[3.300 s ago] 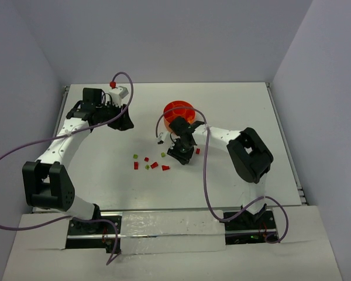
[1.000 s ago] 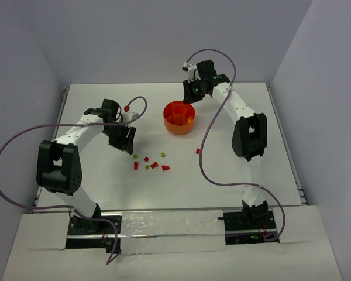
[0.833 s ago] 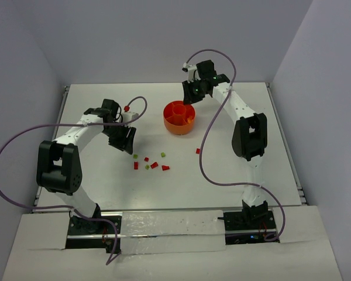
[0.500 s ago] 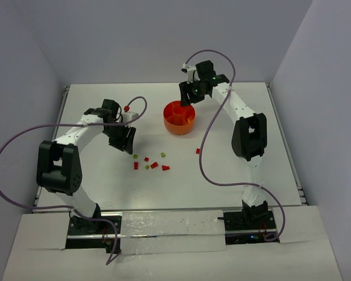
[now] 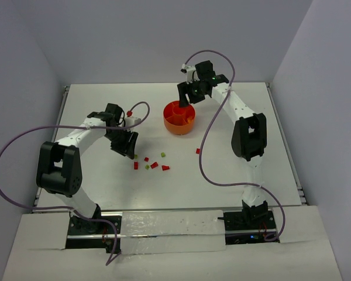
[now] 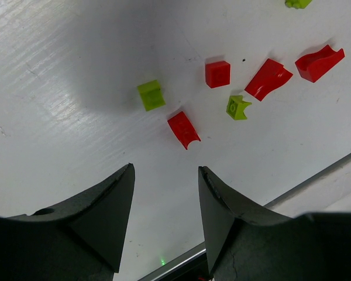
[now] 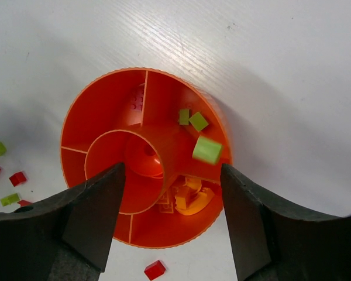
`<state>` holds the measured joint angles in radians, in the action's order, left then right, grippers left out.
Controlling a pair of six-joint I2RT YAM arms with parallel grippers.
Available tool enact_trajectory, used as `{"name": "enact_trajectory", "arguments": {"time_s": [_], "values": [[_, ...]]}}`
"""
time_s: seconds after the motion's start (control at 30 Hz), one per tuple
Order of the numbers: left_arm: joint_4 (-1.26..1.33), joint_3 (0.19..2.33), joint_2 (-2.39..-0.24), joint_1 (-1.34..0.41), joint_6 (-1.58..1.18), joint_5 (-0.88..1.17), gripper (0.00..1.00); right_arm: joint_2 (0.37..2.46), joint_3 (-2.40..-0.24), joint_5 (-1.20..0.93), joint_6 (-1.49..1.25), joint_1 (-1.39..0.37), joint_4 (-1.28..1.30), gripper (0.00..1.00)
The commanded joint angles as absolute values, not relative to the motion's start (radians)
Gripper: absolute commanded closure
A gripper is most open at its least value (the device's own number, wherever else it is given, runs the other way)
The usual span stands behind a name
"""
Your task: Sort the legos into containers by color
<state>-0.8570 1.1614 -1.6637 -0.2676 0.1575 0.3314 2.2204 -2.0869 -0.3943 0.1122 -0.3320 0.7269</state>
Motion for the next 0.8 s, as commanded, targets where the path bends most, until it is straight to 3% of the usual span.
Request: {"name": "enact_trajectory", "arguments": {"time_s": [0.0,0.43,0.57,0.7,0.77], "values": [[-0.836,1.16,-1.613,-0.27,0.14,0.324,0.43,2.17,-2.1,-0.403,0.117,-0.347,0.735,0.26],[-0.831,1.155,-1.618,-0.276,0.126,0.35,0.45,2.149,-2.131,-0.371,0.109,-0.365,0.747,0.24],[-0.846,1.146,-1.624,-0.311,0.135,0.352,0.45,2.132,-2.141,-0.345,0.087,-0.362,0.741,0.17],[-0.859,1.147,-1.644,-0.362,0.122,0.327,0.45,2.103,-2.142,-0.315,0.074,-0.354,0.731,0.03],[-0.868,1.157,-1.667,-0.375,0.111,0.318,0.45,2.09,-2.141,-0.306,0.074,-0.347,0.73,0.02]]}}
